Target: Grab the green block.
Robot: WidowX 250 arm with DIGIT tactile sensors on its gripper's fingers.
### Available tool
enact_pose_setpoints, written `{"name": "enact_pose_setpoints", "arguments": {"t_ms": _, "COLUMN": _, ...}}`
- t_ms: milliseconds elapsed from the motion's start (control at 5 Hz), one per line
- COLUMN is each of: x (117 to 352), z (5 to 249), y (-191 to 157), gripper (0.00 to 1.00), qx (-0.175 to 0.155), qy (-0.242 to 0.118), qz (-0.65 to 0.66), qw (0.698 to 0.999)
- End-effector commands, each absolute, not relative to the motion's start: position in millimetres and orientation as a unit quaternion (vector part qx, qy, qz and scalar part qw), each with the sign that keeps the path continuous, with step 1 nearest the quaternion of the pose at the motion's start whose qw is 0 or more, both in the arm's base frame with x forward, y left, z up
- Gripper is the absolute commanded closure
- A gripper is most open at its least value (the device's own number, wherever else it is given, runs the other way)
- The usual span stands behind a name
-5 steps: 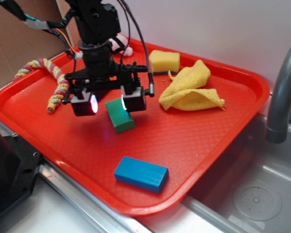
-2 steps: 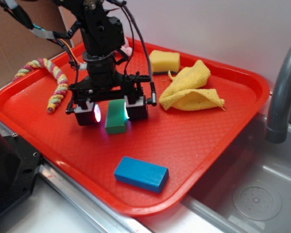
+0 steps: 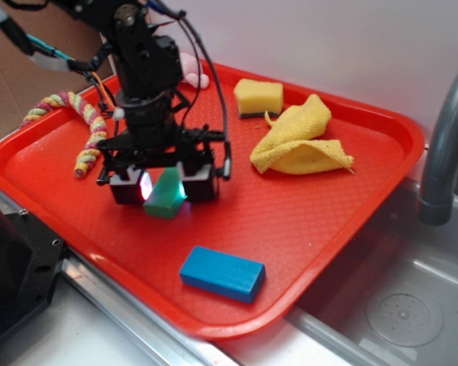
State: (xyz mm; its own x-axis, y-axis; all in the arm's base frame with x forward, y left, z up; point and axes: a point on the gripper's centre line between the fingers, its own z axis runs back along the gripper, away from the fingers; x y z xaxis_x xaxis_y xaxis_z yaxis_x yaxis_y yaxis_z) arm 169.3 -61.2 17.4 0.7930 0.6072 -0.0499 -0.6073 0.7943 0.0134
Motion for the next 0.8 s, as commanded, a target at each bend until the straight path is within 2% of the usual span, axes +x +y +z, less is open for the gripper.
{"name": "enact_pose_setpoints", "arguments": {"t_ms": 0, "x": 148, "z": 36, "y": -132, "gripper": 1.00, "qx": -0.027, "qy": -0.021, "qz": 0.055, "qw": 0.998}}
{"name": "enact_pose_setpoints", "arguments": {"t_ms": 200, "x": 162, "z": 82, "y": -82, "gripper": 1.00, "qx": 0.002, "qy": -0.060, "qz": 0.030, "qw": 0.998}}
{"name": "enact_pose_setpoints", "arguments": {"t_ms": 400, "x": 205, "z": 131, "y": -30, "gripper": 1.00, "qx": -0.004, "qy": -0.041, "qz": 0.054, "qw": 0.998}}
{"name": "enact_pose_setpoints", "arguments": {"t_ms": 600, "x": 208, "z": 174, "y": 25, "gripper": 1.00, "qx": -0.027, "qy": -0.008, "qz": 0.081, "qw": 0.996}}
